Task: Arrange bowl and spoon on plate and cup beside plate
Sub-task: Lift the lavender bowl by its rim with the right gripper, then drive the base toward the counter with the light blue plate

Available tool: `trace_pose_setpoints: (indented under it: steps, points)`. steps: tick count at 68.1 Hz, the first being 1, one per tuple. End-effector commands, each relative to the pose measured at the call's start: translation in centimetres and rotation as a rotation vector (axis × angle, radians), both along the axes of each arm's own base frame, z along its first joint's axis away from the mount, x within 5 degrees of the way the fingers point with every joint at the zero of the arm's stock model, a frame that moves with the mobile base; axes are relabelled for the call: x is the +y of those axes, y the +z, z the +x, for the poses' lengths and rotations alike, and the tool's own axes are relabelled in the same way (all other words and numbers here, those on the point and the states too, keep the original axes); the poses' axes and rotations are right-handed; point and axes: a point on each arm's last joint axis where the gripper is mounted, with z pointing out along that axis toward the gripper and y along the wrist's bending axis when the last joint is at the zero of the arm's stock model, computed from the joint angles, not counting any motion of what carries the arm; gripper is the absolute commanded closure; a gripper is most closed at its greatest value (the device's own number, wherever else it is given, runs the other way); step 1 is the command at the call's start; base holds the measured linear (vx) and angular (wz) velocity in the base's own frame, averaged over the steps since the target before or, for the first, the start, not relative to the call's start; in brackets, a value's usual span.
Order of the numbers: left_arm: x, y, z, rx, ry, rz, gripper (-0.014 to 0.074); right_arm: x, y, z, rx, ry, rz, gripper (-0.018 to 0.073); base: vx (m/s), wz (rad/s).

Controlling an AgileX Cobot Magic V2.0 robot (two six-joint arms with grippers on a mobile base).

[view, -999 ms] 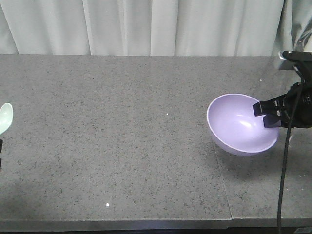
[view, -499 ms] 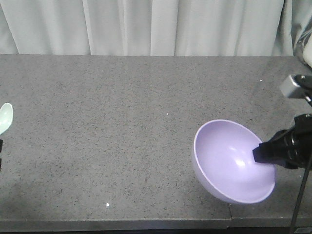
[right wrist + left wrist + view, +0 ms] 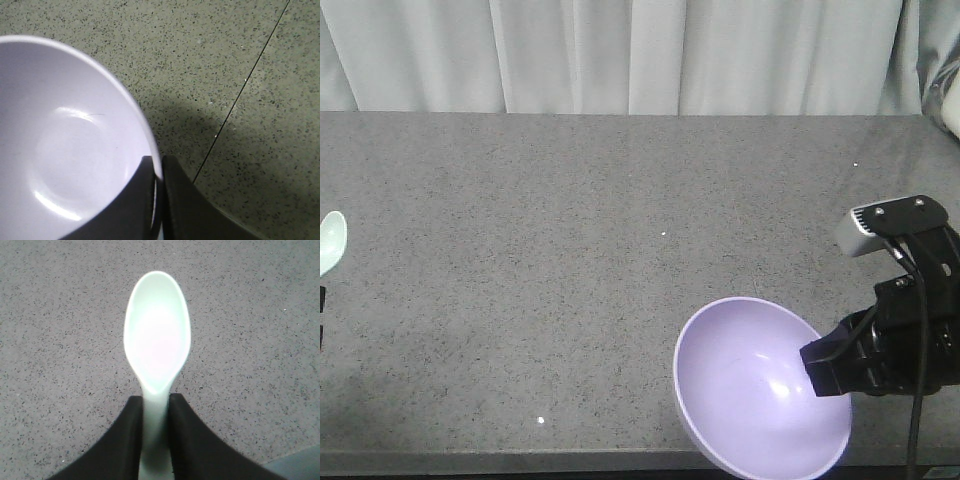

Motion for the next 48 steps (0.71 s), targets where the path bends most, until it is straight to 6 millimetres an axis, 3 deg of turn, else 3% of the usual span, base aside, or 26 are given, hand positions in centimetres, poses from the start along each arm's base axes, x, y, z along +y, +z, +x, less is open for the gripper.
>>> trace_pose_setpoints:
  steps: [1, 48]
  points:
    - [-0.15, 1.28, 0.16, -0.084, 0.004, -0.025, 0.0531, 0.33, 1.31, 0.52, -0.078, -0.046, 0.060, 0.0561, 0.00, 0.00]
    - [-0.15, 1.28, 0.16, -0.084, 0.004, -0.025, 0.0531, 0.41, 1.35, 0.51, -0.076, -0.048, 0.071, 0.0560, 0.00, 0.00]
